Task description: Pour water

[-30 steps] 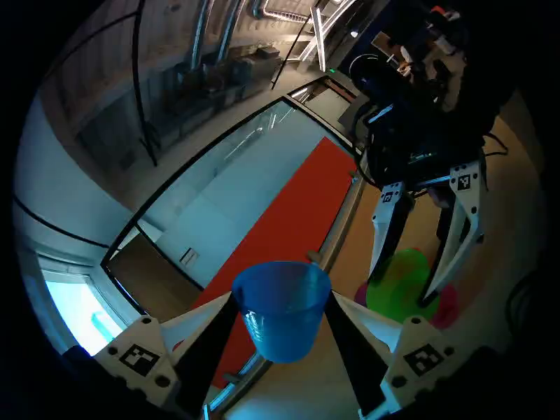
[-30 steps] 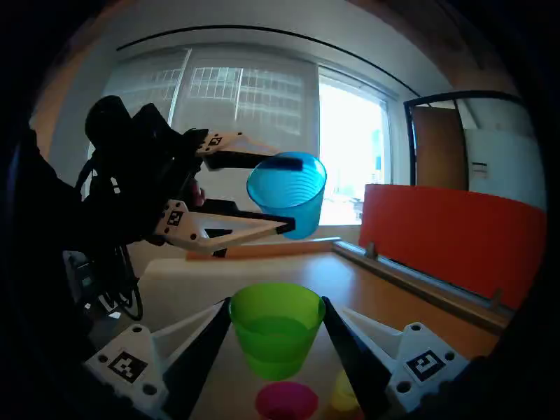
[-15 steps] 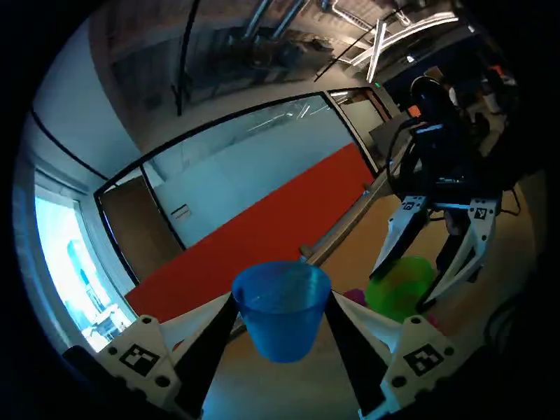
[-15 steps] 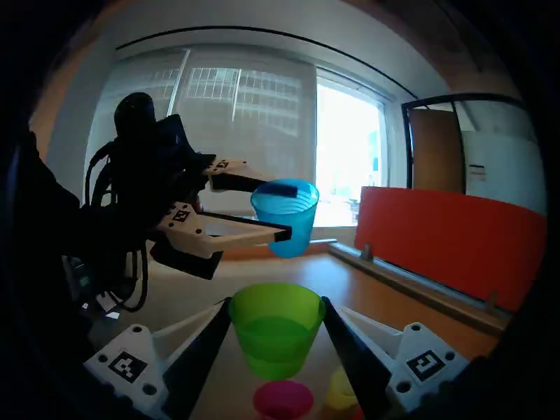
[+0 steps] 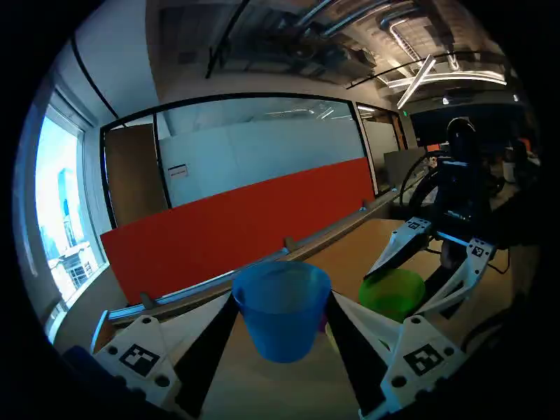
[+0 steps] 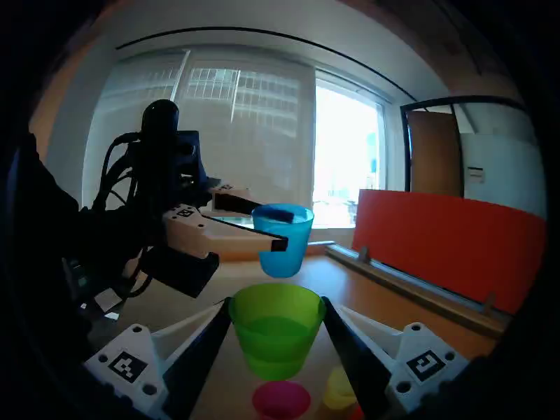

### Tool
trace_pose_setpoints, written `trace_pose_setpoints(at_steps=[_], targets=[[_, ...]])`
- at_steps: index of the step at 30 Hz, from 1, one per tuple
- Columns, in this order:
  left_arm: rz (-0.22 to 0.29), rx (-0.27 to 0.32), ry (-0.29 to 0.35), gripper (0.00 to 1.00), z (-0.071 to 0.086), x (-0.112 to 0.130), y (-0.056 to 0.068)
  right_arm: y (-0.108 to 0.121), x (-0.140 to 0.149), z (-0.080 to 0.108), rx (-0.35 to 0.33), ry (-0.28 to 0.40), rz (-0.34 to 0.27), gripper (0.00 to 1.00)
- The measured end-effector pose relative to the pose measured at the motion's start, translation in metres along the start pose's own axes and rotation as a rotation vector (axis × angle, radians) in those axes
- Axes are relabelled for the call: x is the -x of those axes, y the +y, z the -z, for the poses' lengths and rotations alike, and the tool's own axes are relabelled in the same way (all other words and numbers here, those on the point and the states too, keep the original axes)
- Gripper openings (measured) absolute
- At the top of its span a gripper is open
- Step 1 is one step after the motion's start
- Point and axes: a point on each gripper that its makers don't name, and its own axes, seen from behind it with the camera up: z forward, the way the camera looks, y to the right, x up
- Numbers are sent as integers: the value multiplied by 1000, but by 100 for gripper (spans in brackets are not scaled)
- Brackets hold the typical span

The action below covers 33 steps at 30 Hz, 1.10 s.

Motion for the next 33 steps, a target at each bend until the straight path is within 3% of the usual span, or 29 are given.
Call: trace_pose_setpoints(at_steps=[11, 16, 33], targets=[[198, 49, -4, 85, -2, 5, 11, 1, -3, 5, 5, 5, 2, 94], [257, 58, 14, 85, 1, 1, 10, 2, -4, 6, 8, 5, 7, 94], [222, 65, 7, 85, 8, 8, 9, -2, -2, 14, 4, -26, 19, 94]])
